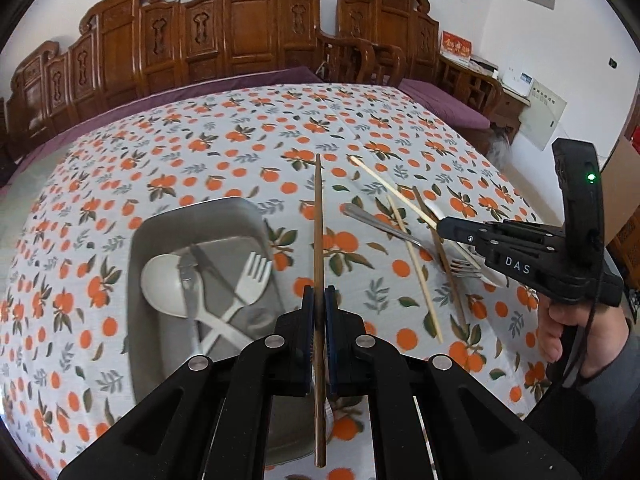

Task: Organize utensils
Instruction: 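Grasp another wooden chopstick with left tool while right tool holds its chopstick, then place the dark chopstick in the tray with left tool while right carries its chopstick over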

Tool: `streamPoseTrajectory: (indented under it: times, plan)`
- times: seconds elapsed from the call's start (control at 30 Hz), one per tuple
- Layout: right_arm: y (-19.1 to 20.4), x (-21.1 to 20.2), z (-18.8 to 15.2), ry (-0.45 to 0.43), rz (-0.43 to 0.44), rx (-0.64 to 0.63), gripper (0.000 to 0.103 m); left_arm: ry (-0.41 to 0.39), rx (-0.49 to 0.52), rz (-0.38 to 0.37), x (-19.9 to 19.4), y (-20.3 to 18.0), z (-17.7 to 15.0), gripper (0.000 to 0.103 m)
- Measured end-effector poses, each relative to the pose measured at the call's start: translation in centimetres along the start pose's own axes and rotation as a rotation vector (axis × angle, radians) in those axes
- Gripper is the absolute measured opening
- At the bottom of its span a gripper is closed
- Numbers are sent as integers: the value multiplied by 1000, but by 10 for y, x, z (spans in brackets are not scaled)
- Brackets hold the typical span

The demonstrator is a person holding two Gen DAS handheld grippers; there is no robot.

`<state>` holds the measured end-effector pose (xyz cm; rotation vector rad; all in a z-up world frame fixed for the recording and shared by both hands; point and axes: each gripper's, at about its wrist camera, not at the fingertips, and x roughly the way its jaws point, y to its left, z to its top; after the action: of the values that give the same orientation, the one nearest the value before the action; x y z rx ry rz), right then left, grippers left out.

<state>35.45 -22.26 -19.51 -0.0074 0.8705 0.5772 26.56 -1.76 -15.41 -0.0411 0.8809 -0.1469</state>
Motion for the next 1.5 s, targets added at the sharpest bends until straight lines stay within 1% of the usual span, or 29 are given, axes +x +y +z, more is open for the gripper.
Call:
streamPoseTrajectory:
  times: [0.17,0.3,0.47,0.6,0.7,0.77,0.83,1.17,1.23,1.27,1.3,1.43,1.5]
  plan:
    - [8,7,-2,15,-2,-22,6,-29,-32,-16,-7,19,-4,4]
    - [15,10,-2,25,-3,-45,6,-32,-39,-10,-10,32,-9,4]
    - [19,10,0,21,9,-54,6,2,-61,-3,0,47,-17,4]
    - [24,10,2,17,21,-65,6,36,-58,22,9,53,-24,4]
    - [29,11,2,19,25,-79,6,64,-65,25,18,58,-29,4]
    - [29,10,2,19,27,-80,6,82,-69,46,24,61,-32,4]
    - [29,10,2,18,29,-78,6,85,-81,46,27,64,-33,4]
    - [43,-6,1,-11,67,-78,6,63,-101,59,23,67,-28,5]
    - [49,-11,1,-23,78,-83,6,49,-100,63,18,68,-26,8]
    - [52,-13,2,-27,83,-85,6,44,-100,66,16,69,-25,13]
    - [57,-15,2,-33,90,-87,6,36,-102,68,13,70,-23,15]
    - [75,-25,2,-52,116,-102,6,-8,-103,77,-4,74,-18,16]
    - [84,-28,2,-59,127,-110,6,-28,-98,83,-12,75,-15,18]
